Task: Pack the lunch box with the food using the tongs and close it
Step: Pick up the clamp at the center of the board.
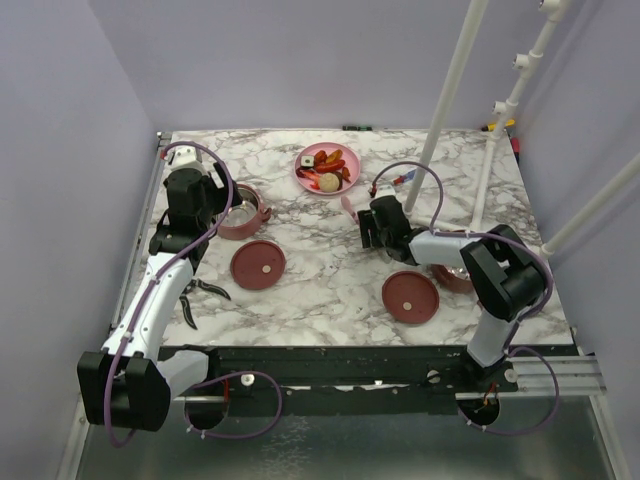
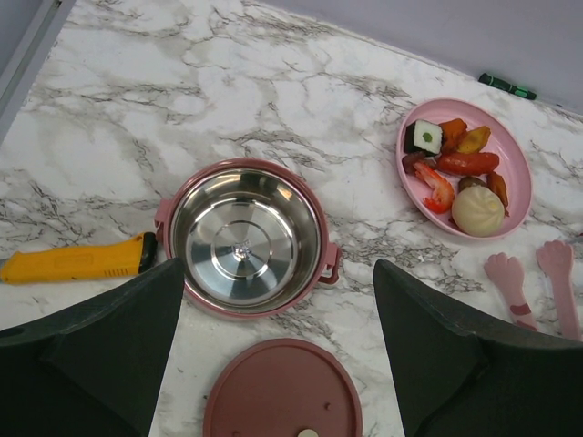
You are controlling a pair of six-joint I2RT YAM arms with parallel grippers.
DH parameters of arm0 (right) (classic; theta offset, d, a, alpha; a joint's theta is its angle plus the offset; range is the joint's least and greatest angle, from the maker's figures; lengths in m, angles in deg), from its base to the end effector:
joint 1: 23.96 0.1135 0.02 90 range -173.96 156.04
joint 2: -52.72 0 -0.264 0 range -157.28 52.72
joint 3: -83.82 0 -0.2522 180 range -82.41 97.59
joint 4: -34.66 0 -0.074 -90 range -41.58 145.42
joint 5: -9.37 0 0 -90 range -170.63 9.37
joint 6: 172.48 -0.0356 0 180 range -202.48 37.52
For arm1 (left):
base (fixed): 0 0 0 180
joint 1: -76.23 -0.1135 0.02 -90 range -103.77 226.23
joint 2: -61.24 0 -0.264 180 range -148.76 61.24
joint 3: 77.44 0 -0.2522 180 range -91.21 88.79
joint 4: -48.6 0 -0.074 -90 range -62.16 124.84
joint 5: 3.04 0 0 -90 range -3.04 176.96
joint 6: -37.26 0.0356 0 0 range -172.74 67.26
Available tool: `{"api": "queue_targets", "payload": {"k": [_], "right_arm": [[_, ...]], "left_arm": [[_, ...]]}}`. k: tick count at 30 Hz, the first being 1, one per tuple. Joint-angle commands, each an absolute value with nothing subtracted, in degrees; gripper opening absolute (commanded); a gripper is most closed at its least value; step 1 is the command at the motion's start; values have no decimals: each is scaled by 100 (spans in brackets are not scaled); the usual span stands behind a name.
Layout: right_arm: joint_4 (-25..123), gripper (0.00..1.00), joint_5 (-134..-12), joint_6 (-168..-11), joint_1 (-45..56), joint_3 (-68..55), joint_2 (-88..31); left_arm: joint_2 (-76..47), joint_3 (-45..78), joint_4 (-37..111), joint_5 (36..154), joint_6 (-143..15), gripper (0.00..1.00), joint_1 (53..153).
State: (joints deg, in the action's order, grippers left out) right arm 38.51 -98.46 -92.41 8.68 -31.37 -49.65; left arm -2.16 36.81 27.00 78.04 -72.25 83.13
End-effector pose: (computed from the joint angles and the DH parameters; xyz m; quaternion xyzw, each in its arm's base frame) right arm 0.3068 0.1836 0.1463 -0.1148 0.8954 0.0159 0.4300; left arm 0.2556 -0.0254 0.3239 -0.1340 0.8031 -0.0701 0.5764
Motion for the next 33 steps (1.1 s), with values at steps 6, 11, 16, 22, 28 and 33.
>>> {"api": "queue_targets", "payload": {"k": [6,11,16,22,28,33], "right_arm": [[3487,66,-10129,-9191,907,-3218,-5127],[3421,63,-9846,-9183,906,-3307,-4818],[3664,61,-9617,-9338,908,-3213,-4539],[3906,60,-9351,-9495,908,-3103,-4276],[4182,62,-9771,-9487,881,-2944,-4563],[4210,72,-9606,-9347,822,-2947,-4665]], "left_arm": [[-64,3733,2802,7962,-7231,85,8352],[-64,3738,2810,7975,-7234,85,8348],[-38,3746,2808,7982,-7235,86,8346],[-42,3742,2822,8001,-7235,85,8353],[-9,3752,2824,8003,-7226,86,8358],[-8,3755,2825,8003,-7214,86,8365]]}}
